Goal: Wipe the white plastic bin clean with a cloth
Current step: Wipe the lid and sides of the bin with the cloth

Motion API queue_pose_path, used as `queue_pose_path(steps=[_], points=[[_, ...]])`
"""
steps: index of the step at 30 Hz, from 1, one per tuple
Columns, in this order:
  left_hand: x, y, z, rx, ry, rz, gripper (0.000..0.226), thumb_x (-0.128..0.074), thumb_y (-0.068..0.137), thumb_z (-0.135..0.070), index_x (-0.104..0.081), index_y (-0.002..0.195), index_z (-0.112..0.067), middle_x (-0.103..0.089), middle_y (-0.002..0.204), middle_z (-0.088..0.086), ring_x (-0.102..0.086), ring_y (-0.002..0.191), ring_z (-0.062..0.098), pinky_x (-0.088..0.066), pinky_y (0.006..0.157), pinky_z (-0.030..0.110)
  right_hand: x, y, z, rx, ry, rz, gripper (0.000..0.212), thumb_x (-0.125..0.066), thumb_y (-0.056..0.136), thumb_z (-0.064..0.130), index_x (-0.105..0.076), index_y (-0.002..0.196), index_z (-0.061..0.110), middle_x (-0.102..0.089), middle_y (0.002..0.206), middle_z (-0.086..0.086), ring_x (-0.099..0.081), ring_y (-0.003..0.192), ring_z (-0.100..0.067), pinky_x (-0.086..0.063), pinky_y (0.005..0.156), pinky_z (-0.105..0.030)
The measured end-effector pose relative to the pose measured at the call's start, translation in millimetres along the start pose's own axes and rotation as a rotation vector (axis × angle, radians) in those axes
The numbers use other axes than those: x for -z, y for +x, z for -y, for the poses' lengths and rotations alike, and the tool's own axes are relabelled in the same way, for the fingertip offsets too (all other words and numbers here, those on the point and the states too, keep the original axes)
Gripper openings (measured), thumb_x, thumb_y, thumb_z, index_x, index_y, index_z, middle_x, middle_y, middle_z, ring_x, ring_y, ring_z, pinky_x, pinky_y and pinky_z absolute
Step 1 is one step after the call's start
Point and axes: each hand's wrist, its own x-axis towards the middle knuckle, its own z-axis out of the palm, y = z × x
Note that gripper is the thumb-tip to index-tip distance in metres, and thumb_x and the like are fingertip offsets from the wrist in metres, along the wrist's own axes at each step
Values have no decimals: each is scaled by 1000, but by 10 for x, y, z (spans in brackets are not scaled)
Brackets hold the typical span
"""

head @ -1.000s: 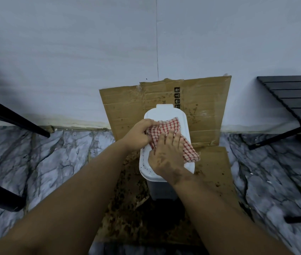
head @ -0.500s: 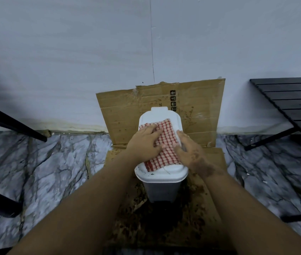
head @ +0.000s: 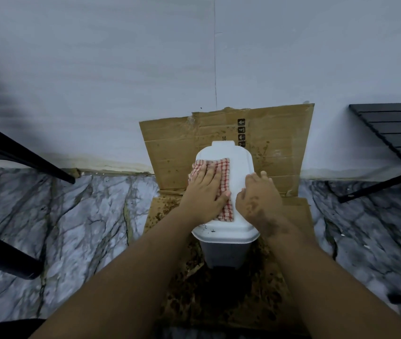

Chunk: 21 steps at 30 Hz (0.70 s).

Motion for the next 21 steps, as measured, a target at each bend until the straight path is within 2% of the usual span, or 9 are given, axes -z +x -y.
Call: queue_pose_path(steps=[3, 6, 9, 12, 17, 21], points=[[-57, -186, 78, 100, -313, 6, 89, -35, 103, -58, 16, 159, -12, 24, 166, 6, 25, 152, 21, 10, 123, 38, -13, 71, 214, -7, -42, -30, 61, -44, 95, 30, -33, 148, 3, -24, 161, -18, -7, 152, -34, -4, 123, -41], [-131, -326, 112, 134, -577, -7, 94, -44, 100, -57, 16, 159, -16, 17, 168, 2, 15, 155, 17, 1, 127, 43, -135, 86, 268, 107, 62, -28, 61, -40, 97, 21, -22, 154, 3, -15, 164, -16, -5, 153, -29, -1, 125, -40], [-143, -274, 218, 117, -521, -39, 92, -39, 97, -62, 10, 161, -18, 8, 170, 1, 7, 156, 18, 1, 127, 44, -219, 76, 214, 155, 85, -36, 58, -38, 100, 18, -23, 154, 3, -16, 164, -16, -8, 153, -28, 2, 122, -37], [-123, -140, 313, 86, -431, -44, 88, -30, 94, -61, 9, 161, -20, 6, 170, 0, 6, 156, 21, 5, 124, 45, -262, 103, 195, 148, 67, -53, 56, -37, 101, 18, -23, 154, 5, -16, 164, -15, -8, 153, -28, 5, 121, -35], [-70, 192, 417, 62, -521, -24, 88, -32, 92, -56, 9, 161, -18, 3, 170, 1, 3, 156, 17, 4, 126, 45, -312, 144, 178, 167, 27, -64, 56, -35, 100, 18, -25, 153, 4, -16, 163, -16, -8, 153, -28, 6, 120, -34], [20, 642, 558, 60, -612, 19, 86, -38, 94, -48, 9, 161, -22, 3, 170, -1, 1, 156, 17, 3, 127, 46, -413, 158, 137, 201, 13, -136, 59, -29, 93, 20, -35, 148, 0, -27, 159, -20, -19, 151, -34, 2, 119, -36]])
